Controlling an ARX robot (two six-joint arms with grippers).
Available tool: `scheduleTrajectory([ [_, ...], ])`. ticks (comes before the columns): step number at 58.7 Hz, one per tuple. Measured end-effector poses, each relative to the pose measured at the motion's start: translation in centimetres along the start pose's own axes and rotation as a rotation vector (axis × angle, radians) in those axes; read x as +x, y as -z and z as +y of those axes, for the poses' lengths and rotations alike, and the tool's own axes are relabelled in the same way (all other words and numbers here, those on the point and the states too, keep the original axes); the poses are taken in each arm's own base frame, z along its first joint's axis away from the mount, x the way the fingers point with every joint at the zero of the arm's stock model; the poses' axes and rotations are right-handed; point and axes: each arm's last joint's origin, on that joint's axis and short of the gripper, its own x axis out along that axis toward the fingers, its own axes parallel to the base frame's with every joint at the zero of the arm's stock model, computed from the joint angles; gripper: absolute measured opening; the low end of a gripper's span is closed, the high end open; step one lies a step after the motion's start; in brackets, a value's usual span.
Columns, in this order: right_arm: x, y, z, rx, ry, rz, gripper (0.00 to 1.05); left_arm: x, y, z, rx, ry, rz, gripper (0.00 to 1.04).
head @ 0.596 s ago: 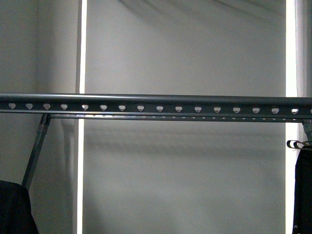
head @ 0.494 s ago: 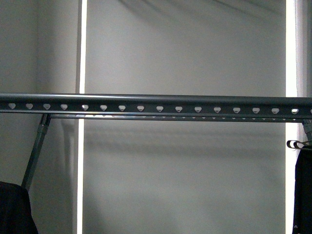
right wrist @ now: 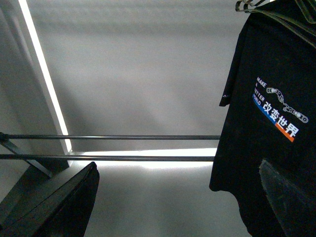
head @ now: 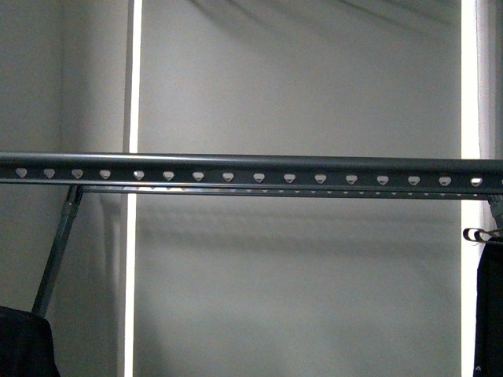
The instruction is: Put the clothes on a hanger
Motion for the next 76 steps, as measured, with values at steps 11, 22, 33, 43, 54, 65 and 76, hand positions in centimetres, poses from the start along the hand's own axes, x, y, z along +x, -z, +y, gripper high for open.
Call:
scheduleTrajectory([
  [11,0.0,0.0,0.0,0.000,-0.002,0.000,0.97,6.2,-8.3,3.4,-0.221,-0.252,0.085,0.98],
  [22,0.0,0.0,0.0,0.000,-0.002,0.000,0.97,13.5,-11.1,5.0,-0.579,-0.382,0.214,0.98],
  [33,0.0,0.0,0.0,0.000,-0.002,0.000,0.97,18.8,-13.1,5.3,-0.774,-0.460,0.177,0.98],
  [43,0.0,0.0,0.0,0.000,-0.002,0.000,0.97,21.7,-15.3,5.9,-0.856,-0.519,0.080,0.98],
  [54,0.0,0.0,0.0,0.000,-0.002,0.000,0.97,23.4,-14.9,7.1,-0.879,-0.593,0.086,0.98],
  [65,0.0,0.0,0.0,0.000,-0.002,0.000,0.97,23.7,-13.9,8.6,-0.884,-0.666,0.087,0.78],
  [76,0.0,0.0,0.0,0.000,-0.002,0.000,0.97,23.4,-13.3,10.2,-0.875,-0.705,0.083,0.44],
])
